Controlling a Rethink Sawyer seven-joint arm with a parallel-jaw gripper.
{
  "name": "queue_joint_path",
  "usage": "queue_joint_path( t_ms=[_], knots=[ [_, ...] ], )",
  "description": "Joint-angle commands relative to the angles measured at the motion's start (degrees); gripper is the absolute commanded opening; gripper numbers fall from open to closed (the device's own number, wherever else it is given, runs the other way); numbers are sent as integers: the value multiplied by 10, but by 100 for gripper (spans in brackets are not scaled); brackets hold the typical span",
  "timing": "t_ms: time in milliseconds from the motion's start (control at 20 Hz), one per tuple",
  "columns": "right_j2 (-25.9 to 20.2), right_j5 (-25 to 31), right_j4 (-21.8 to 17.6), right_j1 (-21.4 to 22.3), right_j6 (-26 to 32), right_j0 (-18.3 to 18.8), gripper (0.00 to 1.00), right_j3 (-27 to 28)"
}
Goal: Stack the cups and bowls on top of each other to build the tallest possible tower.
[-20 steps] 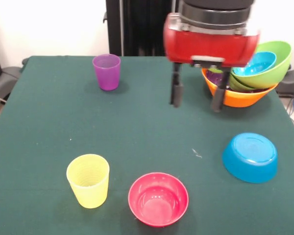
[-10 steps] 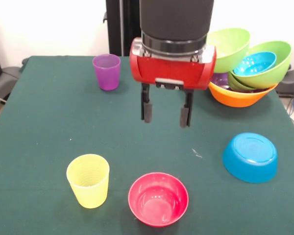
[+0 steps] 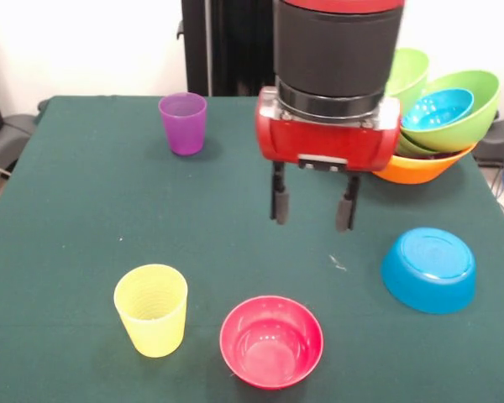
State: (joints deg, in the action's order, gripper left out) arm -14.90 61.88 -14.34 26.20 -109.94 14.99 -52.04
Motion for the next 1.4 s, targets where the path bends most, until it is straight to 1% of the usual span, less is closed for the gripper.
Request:
queue_joint_path(
  t_ms=[50,250,300,500,650,850,1000,1150,1400],
  knots=[
    [-45,161,-54,-58,127,-43,100,148],
    [-50,189,-60,-84,133,-53,100,204],
    [-50,188,-60,-89,134,-54,100,210],
    [-54,171,-53,-106,145,-47,100,218],
    [-50,155,-53,-118,143,-48,100,222],
    [-58,152,-59,-149,148,-54,100,262],
    [-62,144,-56,-163,155,-56,100,277],
    [-74,144,-63,-188,168,-59,100,312],
    [-85,149,-66,-206,174,-64,100,345]
  ],
)
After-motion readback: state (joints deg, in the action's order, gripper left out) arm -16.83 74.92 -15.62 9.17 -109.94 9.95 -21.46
